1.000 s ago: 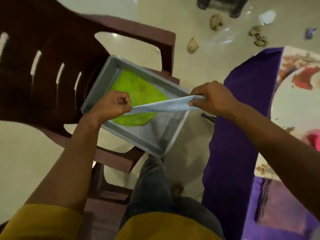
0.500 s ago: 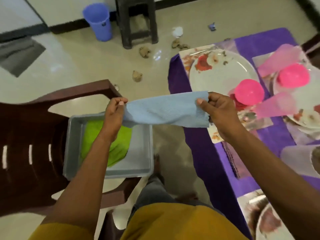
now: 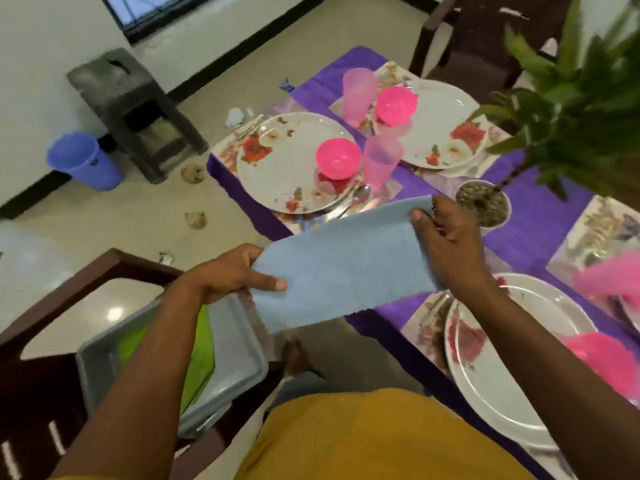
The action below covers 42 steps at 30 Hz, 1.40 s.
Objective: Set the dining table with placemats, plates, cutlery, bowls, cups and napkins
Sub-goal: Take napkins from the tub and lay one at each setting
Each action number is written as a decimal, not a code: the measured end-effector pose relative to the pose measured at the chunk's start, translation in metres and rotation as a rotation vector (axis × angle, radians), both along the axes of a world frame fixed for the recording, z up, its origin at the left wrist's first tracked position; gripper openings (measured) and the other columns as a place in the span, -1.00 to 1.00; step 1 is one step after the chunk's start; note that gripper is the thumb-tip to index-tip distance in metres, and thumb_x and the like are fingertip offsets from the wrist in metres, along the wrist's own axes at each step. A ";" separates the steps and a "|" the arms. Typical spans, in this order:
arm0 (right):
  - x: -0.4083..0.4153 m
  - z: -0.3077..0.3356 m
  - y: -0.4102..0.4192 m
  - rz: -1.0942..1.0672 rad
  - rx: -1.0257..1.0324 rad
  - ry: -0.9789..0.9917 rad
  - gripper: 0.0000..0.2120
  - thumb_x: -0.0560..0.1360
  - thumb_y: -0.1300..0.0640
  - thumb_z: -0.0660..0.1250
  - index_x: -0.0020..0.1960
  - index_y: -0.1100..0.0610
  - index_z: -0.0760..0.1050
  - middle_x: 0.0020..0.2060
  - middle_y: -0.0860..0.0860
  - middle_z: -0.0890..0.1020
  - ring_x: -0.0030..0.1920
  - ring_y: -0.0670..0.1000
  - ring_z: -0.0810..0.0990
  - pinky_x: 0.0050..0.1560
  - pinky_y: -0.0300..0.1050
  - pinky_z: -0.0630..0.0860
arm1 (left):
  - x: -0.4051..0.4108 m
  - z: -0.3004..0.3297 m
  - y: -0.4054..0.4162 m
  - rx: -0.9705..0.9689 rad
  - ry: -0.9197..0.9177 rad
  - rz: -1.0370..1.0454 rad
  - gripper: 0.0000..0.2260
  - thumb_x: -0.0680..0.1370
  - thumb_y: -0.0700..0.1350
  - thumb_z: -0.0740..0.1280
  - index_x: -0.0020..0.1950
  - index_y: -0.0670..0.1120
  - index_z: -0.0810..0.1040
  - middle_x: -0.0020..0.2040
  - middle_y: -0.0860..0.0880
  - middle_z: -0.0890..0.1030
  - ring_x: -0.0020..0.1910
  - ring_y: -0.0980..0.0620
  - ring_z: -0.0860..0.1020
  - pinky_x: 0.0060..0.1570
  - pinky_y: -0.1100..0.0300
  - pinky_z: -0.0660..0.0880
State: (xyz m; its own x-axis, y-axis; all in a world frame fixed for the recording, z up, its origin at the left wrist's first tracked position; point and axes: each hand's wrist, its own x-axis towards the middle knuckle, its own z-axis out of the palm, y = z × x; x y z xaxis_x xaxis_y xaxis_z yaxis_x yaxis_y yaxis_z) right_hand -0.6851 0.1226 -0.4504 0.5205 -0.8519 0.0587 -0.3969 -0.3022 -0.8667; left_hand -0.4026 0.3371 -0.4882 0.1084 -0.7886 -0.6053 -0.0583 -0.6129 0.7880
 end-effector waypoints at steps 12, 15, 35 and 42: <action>-0.218 0.002 0.003 -0.408 -0.003 -0.084 -0.76 0.64 0.20 0.33 -0.17 -0.06 0.51 -0.28 -0.16 0.59 -0.27 -0.25 0.51 -0.23 -0.34 0.40 | -0.190 0.003 -0.074 -0.294 0.260 0.325 -0.59 0.51 0.07 0.50 0.28 -0.11 0.65 0.21 -0.10 0.71 0.16 -0.07 0.67 0.06 0.03 0.66; -0.263 0.000 0.005 -0.481 0.021 -0.075 -0.87 0.64 0.16 0.33 -0.09 0.05 0.56 -0.20 -0.05 0.63 -0.22 -0.16 0.54 -0.17 -0.22 0.45 | -0.251 0.009 -0.093 -0.289 -0.049 0.367 -0.81 0.70 0.01 0.29 0.17 -0.01 0.66 -0.02 0.12 0.74 -0.03 0.14 0.66 -0.13 0.26 0.57; -0.353 0.010 0.032 -0.808 0.126 -0.041 -0.86 0.52 0.08 0.53 -0.15 0.05 0.60 -0.35 -0.07 0.64 -0.38 -0.09 0.63 -0.33 -0.13 0.63 | -0.446 0.032 -0.163 -0.733 -0.500 -0.172 -0.65 0.71 0.02 0.31 -0.29 0.05 0.46 -0.41 0.11 0.45 -0.39 0.11 0.41 -0.35 0.29 0.27; -0.351 0.022 0.031 -0.850 0.081 -0.044 -0.92 0.55 0.08 0.49 -0.12 0.05 0.67 -0.32 -0.12 0.67 -0.29 -0.09 0.68 -0.20 0.04 0.70 | -0.478 0.037 -0.189 -0.911 -0.495 -0.388 -0.76 0.71 0.00 0.29 -0.09 -0.04 0.63 -0.29 0.06 0.60 -0.32 0.08 0.54 -0.30 -0.01 0.53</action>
